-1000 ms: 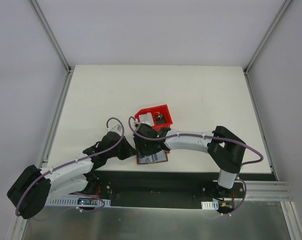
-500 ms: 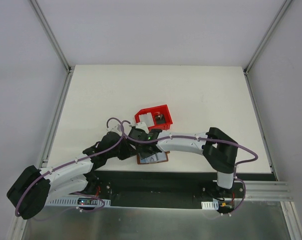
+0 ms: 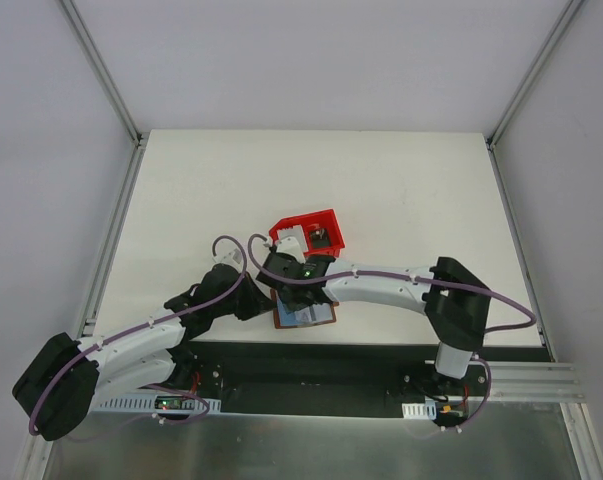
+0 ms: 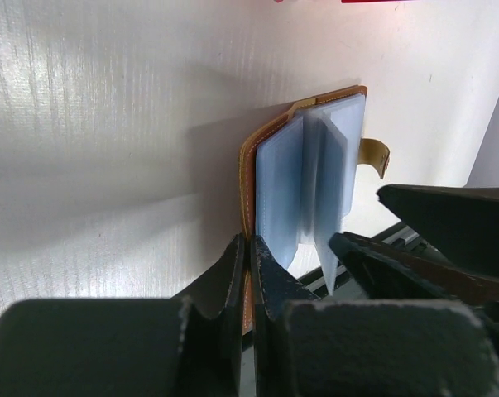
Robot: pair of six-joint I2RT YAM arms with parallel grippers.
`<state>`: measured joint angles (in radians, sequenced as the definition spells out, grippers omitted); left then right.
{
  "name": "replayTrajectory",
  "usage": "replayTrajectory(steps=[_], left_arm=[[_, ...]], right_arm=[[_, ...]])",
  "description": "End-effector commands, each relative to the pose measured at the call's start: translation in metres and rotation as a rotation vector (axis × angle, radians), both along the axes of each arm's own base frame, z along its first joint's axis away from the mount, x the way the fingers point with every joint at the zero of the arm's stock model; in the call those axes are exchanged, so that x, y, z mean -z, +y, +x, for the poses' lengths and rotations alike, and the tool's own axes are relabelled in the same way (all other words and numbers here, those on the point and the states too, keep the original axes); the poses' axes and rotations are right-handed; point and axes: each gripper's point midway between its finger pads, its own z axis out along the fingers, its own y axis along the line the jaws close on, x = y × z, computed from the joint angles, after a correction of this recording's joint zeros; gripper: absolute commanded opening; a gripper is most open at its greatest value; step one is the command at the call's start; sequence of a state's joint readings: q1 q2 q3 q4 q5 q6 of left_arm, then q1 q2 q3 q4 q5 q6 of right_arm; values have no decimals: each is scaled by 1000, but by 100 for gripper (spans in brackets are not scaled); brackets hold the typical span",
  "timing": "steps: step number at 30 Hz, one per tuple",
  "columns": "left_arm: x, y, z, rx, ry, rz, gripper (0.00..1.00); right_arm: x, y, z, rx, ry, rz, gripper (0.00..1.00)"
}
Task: Put the credit cards into the card holder
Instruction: Turn over the card slot in the card holder, then pick up the credit card from the storage box.
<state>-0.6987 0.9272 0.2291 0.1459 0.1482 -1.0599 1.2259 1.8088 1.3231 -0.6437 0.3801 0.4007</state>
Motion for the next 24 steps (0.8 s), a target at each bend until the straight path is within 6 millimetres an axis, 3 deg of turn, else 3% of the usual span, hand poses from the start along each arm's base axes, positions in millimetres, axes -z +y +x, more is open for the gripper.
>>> replayTrajectory(steps=[1, 19, 24], left_arm=[[-1, 1, 2, -10, -12, -9, 0], [1, 1, 2, -14, -2, -1, 0], [2, 2, 2, -15, -1, 2, 0]], right_arm=[[-19, -21, 5, 38, -34, 5, 49], [2, -72, 7, 141, 12, 22, 49], [-3, -79, 12, 153, -6, 22, 50]])
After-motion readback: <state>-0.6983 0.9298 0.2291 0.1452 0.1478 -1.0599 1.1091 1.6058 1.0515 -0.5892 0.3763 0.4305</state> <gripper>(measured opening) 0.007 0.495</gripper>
